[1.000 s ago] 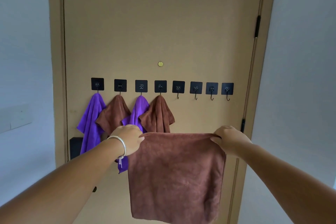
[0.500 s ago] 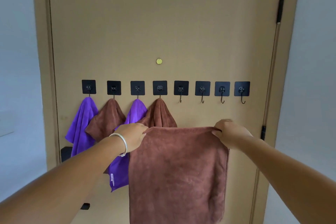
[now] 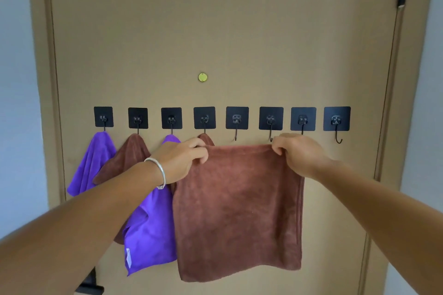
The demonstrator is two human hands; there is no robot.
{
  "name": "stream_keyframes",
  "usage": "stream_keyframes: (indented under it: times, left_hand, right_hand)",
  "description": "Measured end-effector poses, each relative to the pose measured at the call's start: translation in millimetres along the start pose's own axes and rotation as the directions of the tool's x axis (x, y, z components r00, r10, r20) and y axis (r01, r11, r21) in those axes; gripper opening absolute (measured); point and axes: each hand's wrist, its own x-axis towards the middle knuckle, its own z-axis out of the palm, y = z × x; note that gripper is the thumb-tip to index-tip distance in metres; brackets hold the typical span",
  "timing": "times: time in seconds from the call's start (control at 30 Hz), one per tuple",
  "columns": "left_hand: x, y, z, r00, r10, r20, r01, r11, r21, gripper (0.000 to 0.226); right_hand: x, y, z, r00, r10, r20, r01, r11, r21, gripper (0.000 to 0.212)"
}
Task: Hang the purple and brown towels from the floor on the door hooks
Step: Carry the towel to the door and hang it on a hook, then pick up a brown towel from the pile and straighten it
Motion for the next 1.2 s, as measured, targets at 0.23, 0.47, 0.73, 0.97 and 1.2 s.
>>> stream_keyframes:
  times: [0.23, 0.47, 0.73, 0.97, 1.2]
  left_hand:
    - [32.0, -19.2, 0.9, 0.987, -0.159, 0.031, 0.158, 0.987, 0.039, 0.071]
    - [74.2, -7.7, 2.6, 0.978, -0.206, 0.002, 0.203, 0.967, 0.152, 0.065]
    - [82.0, 20.2, 31.4, 0.958, -0.28, 0.07, 0.256, 0.936, 0.241, 0.028]
    - [77.7, 42.9, 57.7, 0.941, -0.265, 0.209, 0.238, 0.96, 0.147, 0.038]
    - [63.5, 51.4, 63.2, 0.895, -0.193, 0.403, 0.19, 0.981, 0.048, 0.029]
  right_hand:
    - [36.3, 1.3, 0.6, 1.0, -0.007, 0.003, 0.007, 0.994, -0.107, 0.062]
    - [65.3, -16.2, 6.2, 0.993, 0.08, 0.083, -0.049, 0.946, -0.319, 0.039]
    - [65.1, -41.4, 40.8, 0.973, 0.203, 0.105, -0.16, 0.933, -0.321, 0.032]
    - [45.4, -53.2, 78.5, 0.952, 0.206, 0.225, -0.14, 0.95, -0.278, 0.031]
    - [26.3, -61.2, 102.1, 0.949, 0.152, 0.276, -0.117, 0.983, -0.141, 0.044]
